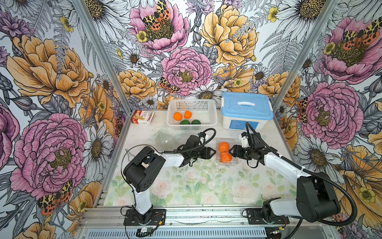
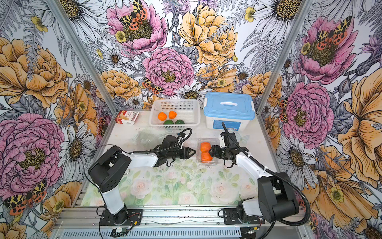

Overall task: Take oranges out of containers
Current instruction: Move the packing box to the center of the board.

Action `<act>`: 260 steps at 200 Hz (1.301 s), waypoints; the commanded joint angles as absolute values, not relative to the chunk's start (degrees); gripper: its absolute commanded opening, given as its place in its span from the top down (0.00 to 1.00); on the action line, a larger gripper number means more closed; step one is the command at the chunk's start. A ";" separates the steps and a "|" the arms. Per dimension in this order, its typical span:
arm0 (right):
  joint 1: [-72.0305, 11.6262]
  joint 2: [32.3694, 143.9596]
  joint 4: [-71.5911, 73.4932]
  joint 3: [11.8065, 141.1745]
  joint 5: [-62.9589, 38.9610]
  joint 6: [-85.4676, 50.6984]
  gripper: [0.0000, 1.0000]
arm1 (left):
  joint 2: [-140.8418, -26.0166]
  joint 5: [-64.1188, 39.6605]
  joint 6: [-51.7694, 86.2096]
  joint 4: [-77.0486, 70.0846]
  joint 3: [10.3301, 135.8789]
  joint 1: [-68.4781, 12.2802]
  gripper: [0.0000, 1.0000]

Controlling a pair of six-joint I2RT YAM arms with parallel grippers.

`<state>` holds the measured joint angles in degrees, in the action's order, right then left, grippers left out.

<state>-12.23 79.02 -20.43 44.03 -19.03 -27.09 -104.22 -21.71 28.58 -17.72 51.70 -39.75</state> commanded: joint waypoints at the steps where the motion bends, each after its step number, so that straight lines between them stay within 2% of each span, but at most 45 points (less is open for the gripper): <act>1: -11.88 81.02 -18.35 47.00 -21.86 -25.40 0.33 | -102.84 -20.86 28.56 -18.43 50.97 -40.37 0.45; 62: -11.91 83.87 -18.28 48.49 -17.87 -24.36 0.34 | -103.76 -18.00 27.14 -13.50 52.12 -40.17 0.47; 166: -13.52 88.15 -18.19 50.78 -18.68 -23.42 0.35 | -106.24 -17.45 27.07 -12.08 51.77 -40.00 0.53; 260: -15.41 88.12 -18.27 50.06 -17.17 -23.03 0.35 | -106.03 -20.58 30.59 -17.94 49.58 -39.25 0.53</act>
<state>-14.59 87.90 -18.52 49.60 -18.63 -24.32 -105.89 -18.74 28.47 -13.32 50.87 -40.18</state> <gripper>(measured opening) 0.648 0.475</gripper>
